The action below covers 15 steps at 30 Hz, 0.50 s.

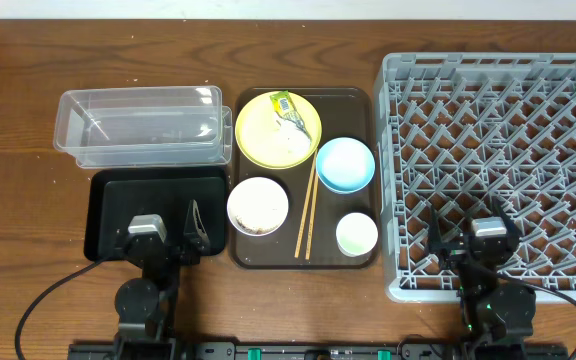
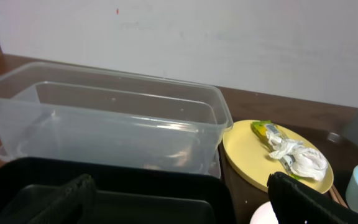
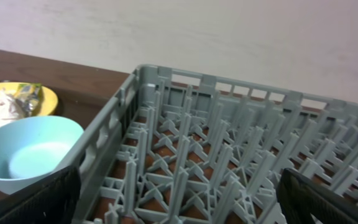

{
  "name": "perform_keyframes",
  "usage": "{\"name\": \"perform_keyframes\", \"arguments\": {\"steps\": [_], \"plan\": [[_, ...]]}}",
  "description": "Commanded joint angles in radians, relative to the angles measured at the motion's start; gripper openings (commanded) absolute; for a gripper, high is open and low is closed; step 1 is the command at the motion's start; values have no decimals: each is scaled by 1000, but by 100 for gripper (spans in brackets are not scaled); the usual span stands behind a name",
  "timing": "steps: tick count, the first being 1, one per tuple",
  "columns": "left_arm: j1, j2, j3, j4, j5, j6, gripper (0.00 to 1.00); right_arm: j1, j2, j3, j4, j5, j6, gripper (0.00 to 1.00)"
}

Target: Sort waste into correct bins and load items into the dishwasher rack

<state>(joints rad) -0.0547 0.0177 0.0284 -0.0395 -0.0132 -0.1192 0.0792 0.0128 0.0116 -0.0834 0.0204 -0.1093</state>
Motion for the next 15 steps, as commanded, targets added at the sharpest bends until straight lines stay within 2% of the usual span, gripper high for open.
{"name": "perform_keyframes", "arguments": {"steps": [1,6,15], "plan": [[5,30,18,-35,-4,-25,91,-9,9,46,-31,58,31,99],[5,131,88,-49,3,-25,91,-9,83,127,-93,88,82,99],[5,442,358,-250,14,-24,91,-9,388,400,-277,88,116,99]]}}
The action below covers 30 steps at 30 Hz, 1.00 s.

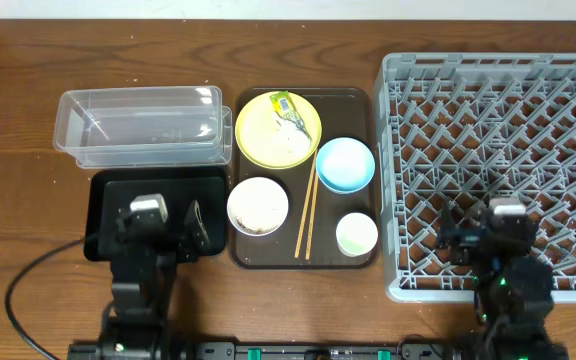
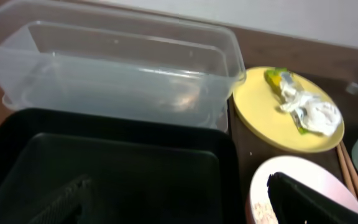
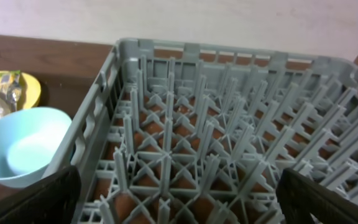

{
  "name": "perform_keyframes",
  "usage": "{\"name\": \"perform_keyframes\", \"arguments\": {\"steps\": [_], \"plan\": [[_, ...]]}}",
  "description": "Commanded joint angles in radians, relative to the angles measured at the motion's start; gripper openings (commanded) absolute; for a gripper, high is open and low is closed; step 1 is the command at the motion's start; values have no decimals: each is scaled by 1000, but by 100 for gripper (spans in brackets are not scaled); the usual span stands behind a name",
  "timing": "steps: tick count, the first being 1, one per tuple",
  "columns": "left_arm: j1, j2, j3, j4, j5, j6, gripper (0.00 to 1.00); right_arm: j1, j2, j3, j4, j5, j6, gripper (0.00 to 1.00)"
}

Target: Sort waste into correct bins and load items into the dishwasher rack

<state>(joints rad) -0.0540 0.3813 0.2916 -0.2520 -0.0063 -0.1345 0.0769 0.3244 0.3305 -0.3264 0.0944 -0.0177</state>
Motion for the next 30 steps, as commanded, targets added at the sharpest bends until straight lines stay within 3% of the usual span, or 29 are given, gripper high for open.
{"name": "perform_keyframes", "arguments": {"steps": [1,6,14,21,25,30], "plan": [[4,116,130,-59,24,-9,91,-6,115,115,-66,13,24,99],[4,309,335,-216,153,-9,91,-6,302,283,-230,-26,25,99],[4,563,581,-539,156,-10,91,-6,529,494,-433,-44,24,99],[4,630,580,-554,159,-10,91,-6,562,527,-440,-148,24,99],[4,648,586,-482,253,-10,91,-6,562,527,-437,-145,25,99],[4,717,690,-459,222,-55,90,-6,562,527,-436,-144,24,99]]}}
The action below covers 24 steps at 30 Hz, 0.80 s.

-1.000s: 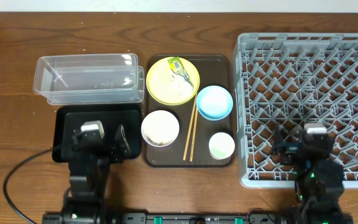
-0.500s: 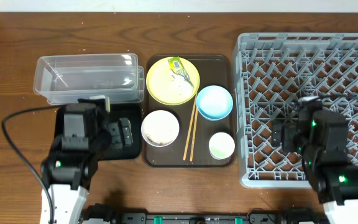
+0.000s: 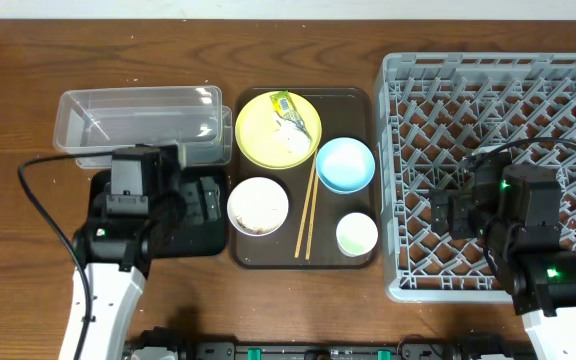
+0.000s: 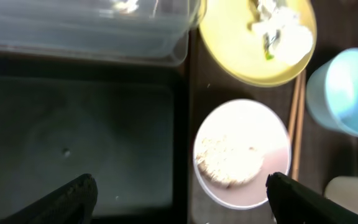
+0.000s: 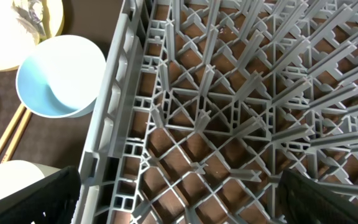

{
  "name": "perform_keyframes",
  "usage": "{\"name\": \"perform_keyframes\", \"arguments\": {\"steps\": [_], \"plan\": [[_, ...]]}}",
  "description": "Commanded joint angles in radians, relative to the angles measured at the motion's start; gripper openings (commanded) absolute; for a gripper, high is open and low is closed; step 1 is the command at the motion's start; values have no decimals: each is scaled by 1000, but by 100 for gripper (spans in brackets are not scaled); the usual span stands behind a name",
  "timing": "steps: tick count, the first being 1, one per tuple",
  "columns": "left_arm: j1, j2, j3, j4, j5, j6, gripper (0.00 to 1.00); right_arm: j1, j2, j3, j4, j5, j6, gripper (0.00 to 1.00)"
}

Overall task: Sort waste into correct bins and load items into the dishwasher rack
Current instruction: 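Reach the left gripper to the yellow plate and grasp the tissue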

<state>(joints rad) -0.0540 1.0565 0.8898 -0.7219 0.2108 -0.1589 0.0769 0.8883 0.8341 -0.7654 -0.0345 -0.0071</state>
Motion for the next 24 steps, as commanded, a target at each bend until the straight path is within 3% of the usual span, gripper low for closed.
{"name": "perform_keyframes", "arguments": {"steps": [1,10,16,24], "plan": [[4,69,126,13,2,-30,89,-6,0,23,3,-15,14,99],[-51,318,331,150,2,-41,89,-6,0,23,6,-16,14,99],[-143,476,341,333,2,-137,88,-6,0,23,7,-16,14,99],[-283,689,341,509,1,-153,88,-6,0,23,6,-15,14,99]]}}
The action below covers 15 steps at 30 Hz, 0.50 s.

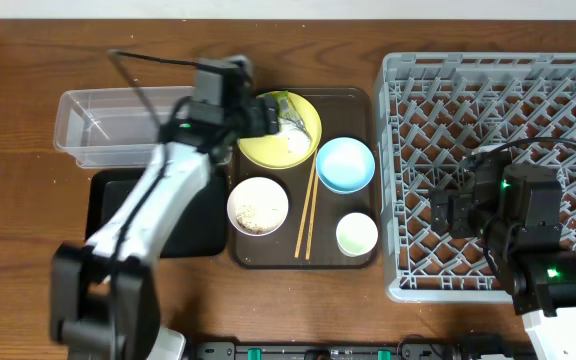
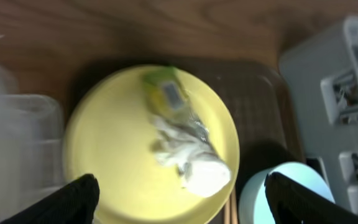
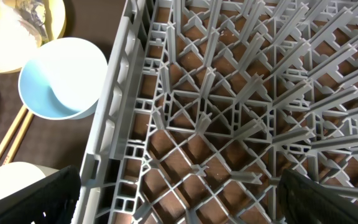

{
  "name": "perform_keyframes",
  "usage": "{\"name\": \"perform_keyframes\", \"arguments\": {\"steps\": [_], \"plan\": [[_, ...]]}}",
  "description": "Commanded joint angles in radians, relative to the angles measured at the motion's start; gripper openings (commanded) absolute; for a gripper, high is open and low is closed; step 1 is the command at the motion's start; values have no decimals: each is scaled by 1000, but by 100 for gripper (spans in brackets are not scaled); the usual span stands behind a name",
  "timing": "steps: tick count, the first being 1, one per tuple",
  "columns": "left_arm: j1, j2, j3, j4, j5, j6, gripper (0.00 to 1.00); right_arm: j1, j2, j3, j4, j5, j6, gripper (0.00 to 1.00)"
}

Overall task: Sort waste into correct bins and load items into the dishwasher rack
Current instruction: 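Reach the left gripper to the yellow plate and grasp the tissue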

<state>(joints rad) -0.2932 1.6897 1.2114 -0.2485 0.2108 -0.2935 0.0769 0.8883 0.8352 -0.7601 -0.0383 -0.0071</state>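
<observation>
A yellow plate (image 1: 273, 145) on the brown tray (image 1: 353, 105) carries a green wrapper (image 2: 166, 93) and a crumpled white tissue (image 2: 194, 165). My left gripper (image 1: 266, 117) hangs open above that plate, nothing between its fingers (image 2: 73, 199). Also on the tray are a light blue bowl (image 1: 345, 164), a white bowl with food scraps (image 1: 258, 205), wooden chopsticks (image 1: 307, 212) and a small pale cup (image 1: 357, 234). The grey dishwasher rack (image 1: 498, 120) fills the right side. My right gripper (image 1: 446, 212) is open over its left part, above bare pegs (image 3: 241, 93).
A clear plastic bin (image 1: 118, 125) stands at the back left, with a black bin (image 1: 108, 200) in front of it, partly under my left arm. The wooden table (image 1: 18, 80) lies around everything. The rack's left wall (image 3: 114, 124) runs close beside the tray.
My left gripper has moved from above the black bin and white bowl to above the yellow plate at the tray's back. The right arm has not moved. Both grippers stay open.
Both arms sat low at the table's front edge, left by the black bin, right at the rack's front. They then stood higher. Later the left looked down on the black bin and white bowl, the right on the rack's left part. Now the left is over the plate.
</observation>
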Motion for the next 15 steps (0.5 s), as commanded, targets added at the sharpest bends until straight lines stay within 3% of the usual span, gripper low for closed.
{"name": "perform_keyframes", "arguments": {"steps": [1,9,15], "plan": [[-55,74,20,55,-3,-19,87,-6,0,22,1,-11,14,99],[-151,209,19,116,-179,-19,80,-6,0,21,1,-11,14,99],[-169,271,19,131,-197,-19,76,-6,0,21,1,-12,14,99]]}}
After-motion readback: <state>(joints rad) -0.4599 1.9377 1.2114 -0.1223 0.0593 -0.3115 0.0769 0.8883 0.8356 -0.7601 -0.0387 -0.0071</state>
